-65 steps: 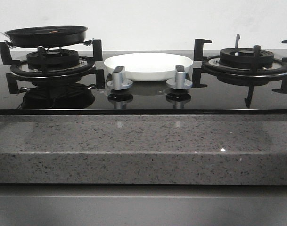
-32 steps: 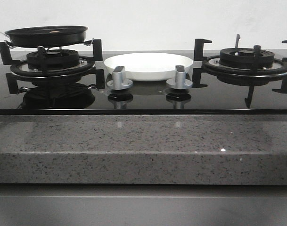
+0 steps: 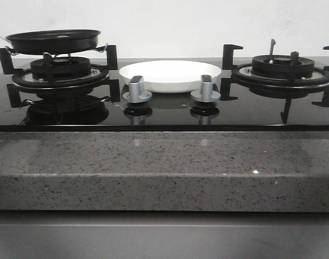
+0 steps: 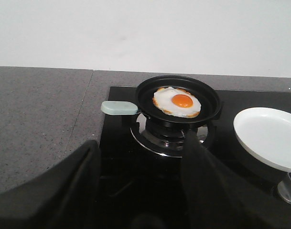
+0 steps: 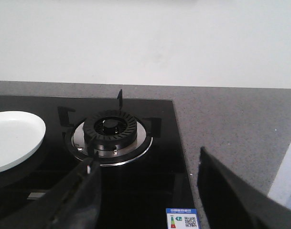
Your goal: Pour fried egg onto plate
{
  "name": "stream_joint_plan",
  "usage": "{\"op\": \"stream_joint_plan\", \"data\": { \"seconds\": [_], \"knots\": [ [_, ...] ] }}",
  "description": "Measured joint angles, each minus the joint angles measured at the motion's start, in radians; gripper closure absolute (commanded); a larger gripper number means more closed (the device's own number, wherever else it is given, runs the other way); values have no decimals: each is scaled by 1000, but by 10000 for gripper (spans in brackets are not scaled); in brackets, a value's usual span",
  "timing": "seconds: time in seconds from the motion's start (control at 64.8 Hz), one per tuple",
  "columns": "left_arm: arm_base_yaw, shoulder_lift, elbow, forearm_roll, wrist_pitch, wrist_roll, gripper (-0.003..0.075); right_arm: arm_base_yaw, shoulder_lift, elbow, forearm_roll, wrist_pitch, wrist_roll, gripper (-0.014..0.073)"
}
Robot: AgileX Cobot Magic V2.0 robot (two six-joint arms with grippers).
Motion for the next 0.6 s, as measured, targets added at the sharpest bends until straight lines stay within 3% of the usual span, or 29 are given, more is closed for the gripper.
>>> {"op": "stream_joint_plan", "data": {
  "seconds": [0.139,0.324,0.602],
  "knots": [
    [0,0,0,0,-2,0,388,0,35,-23,26,17,0,125],
    [0,0,0,0,-2,0,419,34,191,-149,99,171,-33,130],
    [0,0,0,0,-2,0,462,212,504,-339,238,290,-203,130]
  ]
}}
